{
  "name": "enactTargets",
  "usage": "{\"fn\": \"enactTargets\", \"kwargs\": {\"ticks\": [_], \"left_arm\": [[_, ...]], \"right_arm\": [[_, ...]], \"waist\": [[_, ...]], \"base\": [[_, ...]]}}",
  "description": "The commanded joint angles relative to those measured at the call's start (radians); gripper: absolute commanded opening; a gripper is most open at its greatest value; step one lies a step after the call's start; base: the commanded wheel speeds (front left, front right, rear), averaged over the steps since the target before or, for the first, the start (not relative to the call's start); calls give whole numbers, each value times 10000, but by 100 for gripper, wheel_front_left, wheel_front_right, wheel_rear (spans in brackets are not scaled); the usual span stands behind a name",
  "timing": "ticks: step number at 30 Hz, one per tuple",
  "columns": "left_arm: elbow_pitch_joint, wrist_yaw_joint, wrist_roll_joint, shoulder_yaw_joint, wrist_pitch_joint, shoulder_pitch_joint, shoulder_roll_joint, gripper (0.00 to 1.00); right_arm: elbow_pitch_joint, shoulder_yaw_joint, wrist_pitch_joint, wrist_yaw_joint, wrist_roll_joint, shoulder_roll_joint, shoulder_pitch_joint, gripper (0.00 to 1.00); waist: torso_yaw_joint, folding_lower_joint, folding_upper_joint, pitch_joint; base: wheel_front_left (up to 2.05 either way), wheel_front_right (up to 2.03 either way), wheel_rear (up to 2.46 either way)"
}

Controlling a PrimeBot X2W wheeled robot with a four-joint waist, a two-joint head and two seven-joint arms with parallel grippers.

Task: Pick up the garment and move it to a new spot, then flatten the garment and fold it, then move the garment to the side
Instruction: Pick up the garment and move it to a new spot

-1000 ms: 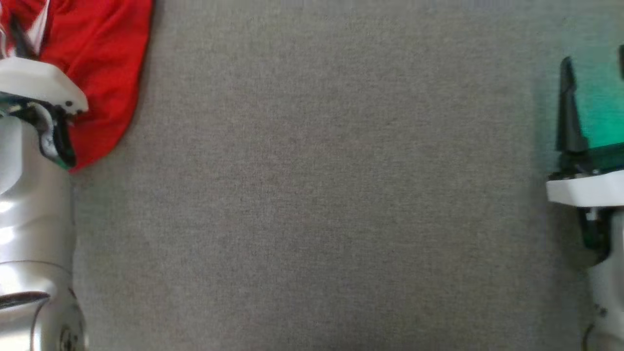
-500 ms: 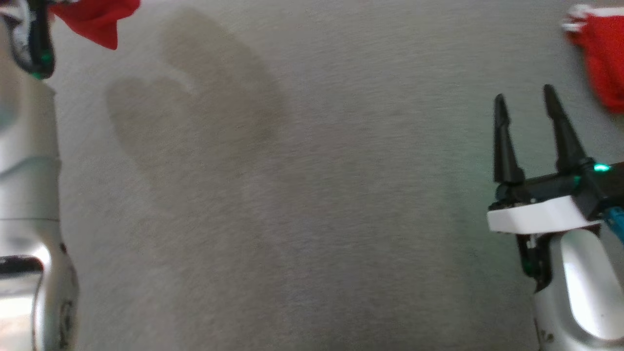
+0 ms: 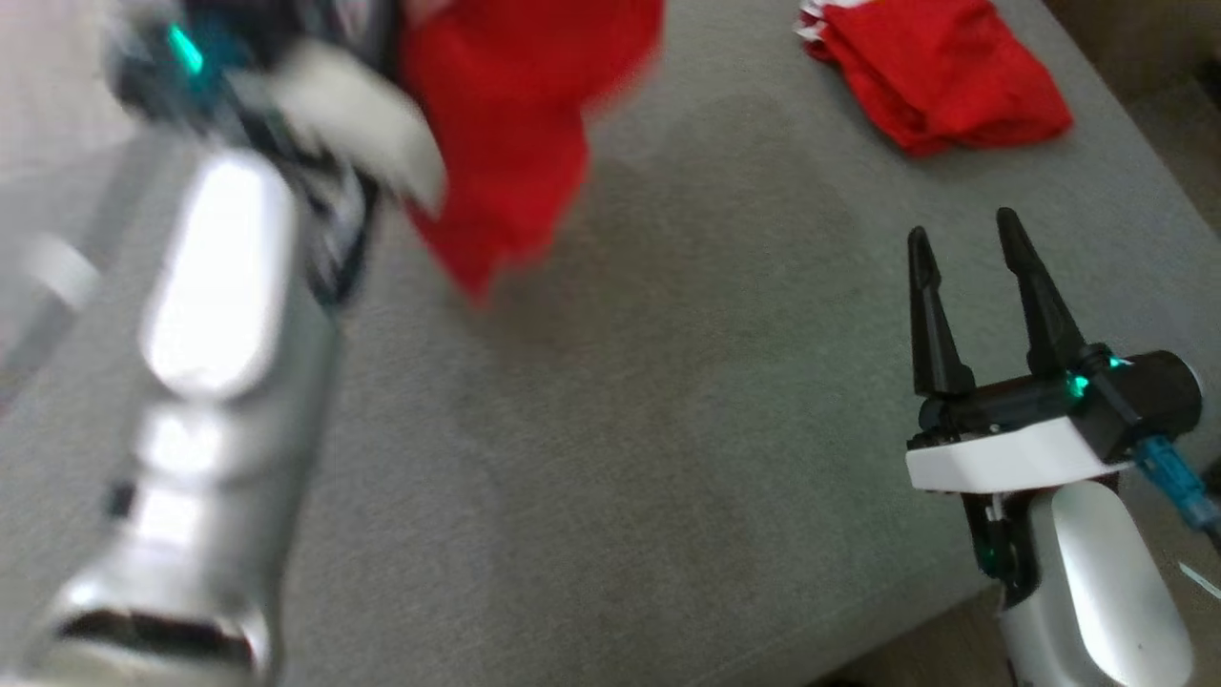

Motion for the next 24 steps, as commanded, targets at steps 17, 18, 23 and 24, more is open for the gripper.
{"fn": "enactTargets", "kwargs": {"ticks": [17,18,23,24], "left_arm": [[-1700,1209,-50,-351,-3203,6078,-541,100],[-2191,1361,-24,-163,-3203,6554,-550,100],[-3968,2058,-37,481,-3205,8544,-561,100],[-4197,2136,-31,553,-3205,8867,-561,100]], "right_arm": [[203,15,-51,65,285,98,581,100],[190,17,-51,65,230,97,691,100],[95,-102,-51,65,162,32,1308,100],[82,-101,-51,65,158,22,1432,100]], "waist": [[1528,1,0,-129],[1705,1,0,-298],[2441,1,0,-1064],[2541,1,0,-1207]], "base": [[0,0,0],[0,0,0],[0,0,0],[0,0,0]]}}
